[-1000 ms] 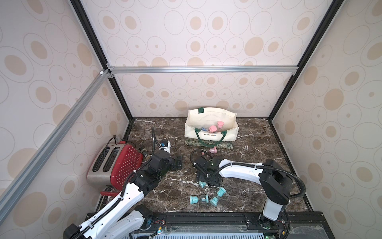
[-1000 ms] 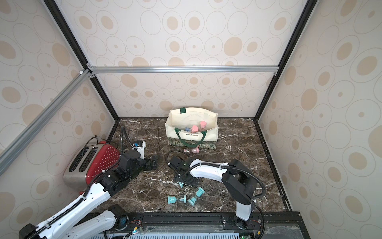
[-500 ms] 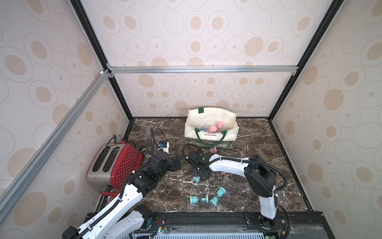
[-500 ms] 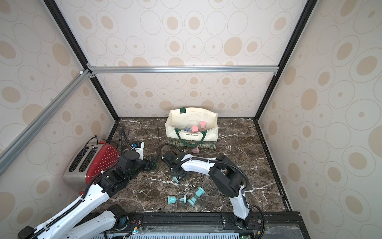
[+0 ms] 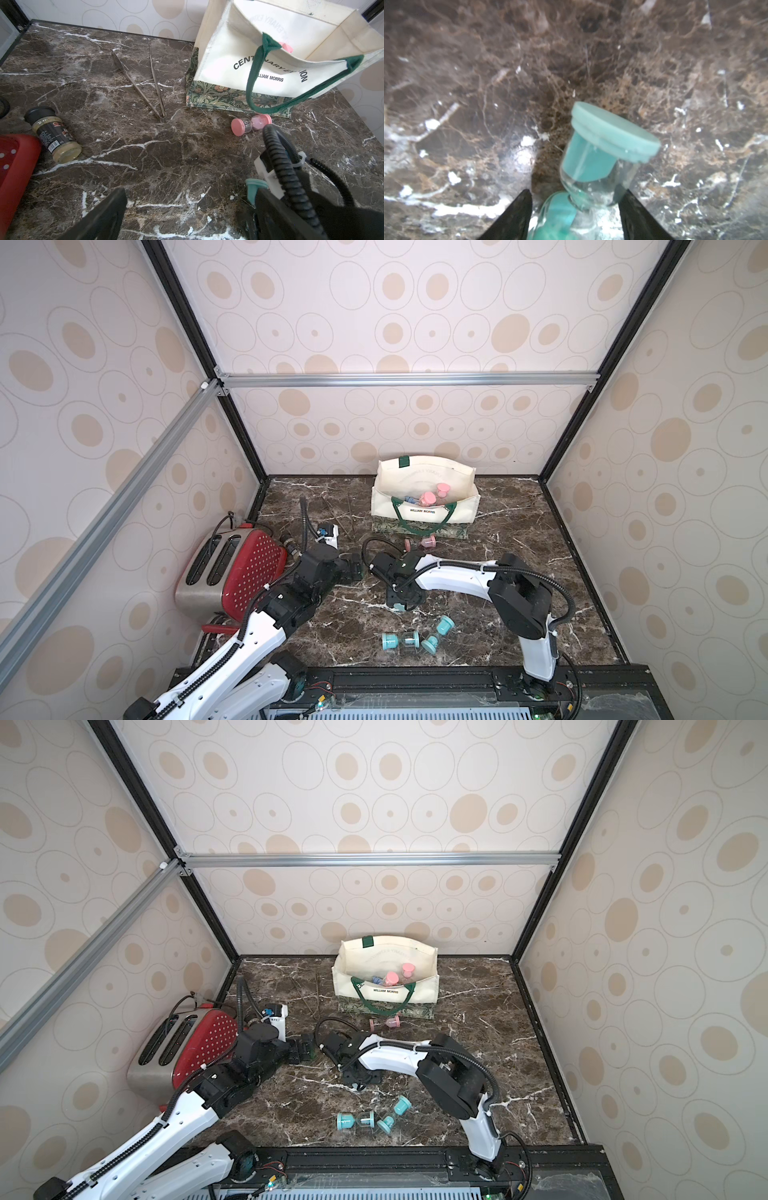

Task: Put the hourglass into the canvas bag
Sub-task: Pick up the hourglass from the center of the board.

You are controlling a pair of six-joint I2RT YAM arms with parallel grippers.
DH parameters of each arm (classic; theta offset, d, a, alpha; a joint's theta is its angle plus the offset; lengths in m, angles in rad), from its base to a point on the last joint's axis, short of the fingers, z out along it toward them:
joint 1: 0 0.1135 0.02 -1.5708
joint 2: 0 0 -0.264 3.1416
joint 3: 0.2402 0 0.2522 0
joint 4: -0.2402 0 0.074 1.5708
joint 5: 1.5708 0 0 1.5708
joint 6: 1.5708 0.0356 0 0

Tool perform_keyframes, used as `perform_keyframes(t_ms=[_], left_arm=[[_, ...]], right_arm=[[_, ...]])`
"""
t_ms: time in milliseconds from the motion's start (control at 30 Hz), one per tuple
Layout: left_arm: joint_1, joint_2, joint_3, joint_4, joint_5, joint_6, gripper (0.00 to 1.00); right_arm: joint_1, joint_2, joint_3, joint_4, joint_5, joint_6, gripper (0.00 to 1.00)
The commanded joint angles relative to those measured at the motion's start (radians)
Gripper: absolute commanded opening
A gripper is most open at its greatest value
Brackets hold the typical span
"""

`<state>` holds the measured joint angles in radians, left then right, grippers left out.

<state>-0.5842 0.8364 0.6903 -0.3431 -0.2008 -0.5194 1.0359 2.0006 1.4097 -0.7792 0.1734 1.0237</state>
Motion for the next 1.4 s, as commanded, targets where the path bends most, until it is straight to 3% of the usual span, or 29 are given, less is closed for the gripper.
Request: perform_keyframes(t_ms=[0, 300, 800, 1367], left_arm=[[0.004, -0.018, 0.008, -0.027, -0.004, -0.017, 0.97], [0.004, -0.034, 0.008, -0.026, 0.003, -0.027, 0.97], [0.004, -0.032, 0.019, -0.025, 0.02, -0.036, 0.97], [0.005, -0.042, 0.062, -0.014, 0.046, -0.065, 0.97]], right_arm=[[0.016, -0.027, -0.019, -0.073, -0.002, 0.008, 0.66], [0.027, -0.052, -0.062, -0.084, -0.043, 0.016, 0.67], [0.028, -0.068, -0.091, -0.035, -0.067, 0.001, 0.38], [0.026, -0.223, -0.109, 0.021, 0.037, -0.19, 0.3]])
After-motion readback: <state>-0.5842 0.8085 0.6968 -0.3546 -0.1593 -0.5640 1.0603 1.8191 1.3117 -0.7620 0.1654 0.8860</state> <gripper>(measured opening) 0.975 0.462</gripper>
